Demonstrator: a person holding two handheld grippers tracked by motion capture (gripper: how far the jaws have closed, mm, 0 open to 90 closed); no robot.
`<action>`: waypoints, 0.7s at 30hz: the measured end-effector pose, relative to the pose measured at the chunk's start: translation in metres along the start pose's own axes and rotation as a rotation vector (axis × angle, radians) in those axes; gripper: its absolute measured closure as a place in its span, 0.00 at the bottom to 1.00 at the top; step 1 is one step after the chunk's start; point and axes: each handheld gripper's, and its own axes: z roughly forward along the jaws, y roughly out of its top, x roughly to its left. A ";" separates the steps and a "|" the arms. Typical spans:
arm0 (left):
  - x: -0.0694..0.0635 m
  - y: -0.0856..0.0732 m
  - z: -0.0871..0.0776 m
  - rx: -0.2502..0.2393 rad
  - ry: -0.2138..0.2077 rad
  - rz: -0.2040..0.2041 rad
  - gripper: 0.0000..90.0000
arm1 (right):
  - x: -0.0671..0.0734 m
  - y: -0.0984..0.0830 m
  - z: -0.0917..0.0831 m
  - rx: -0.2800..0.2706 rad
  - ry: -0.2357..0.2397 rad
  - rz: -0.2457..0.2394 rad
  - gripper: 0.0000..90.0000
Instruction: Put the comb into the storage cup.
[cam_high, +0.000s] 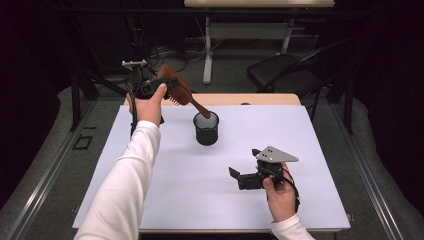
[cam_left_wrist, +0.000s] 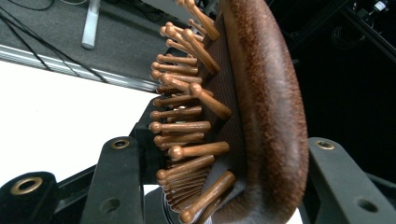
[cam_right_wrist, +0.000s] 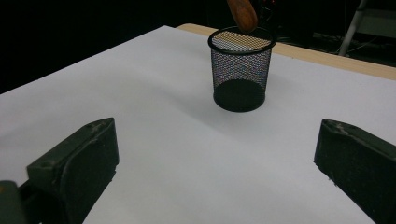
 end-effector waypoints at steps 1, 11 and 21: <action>0.000 -0.001 0.001 0.002 0.003 0.002 0.57 | 0.000 0.000 0.000 -0.001 -0.001 0.002 0.00; 0.001 -0.007 0.010 0.008 0.014 0.001 0.57 | 0.001 -0.001 -0.001 0.000 -0.001 0.003 0.00; 0.008 -0.015 0.019 0.025 0.032 -0.017 0.57 | 0.000 -0.001 -0.002 -0.001 -0.005 0.002 0.00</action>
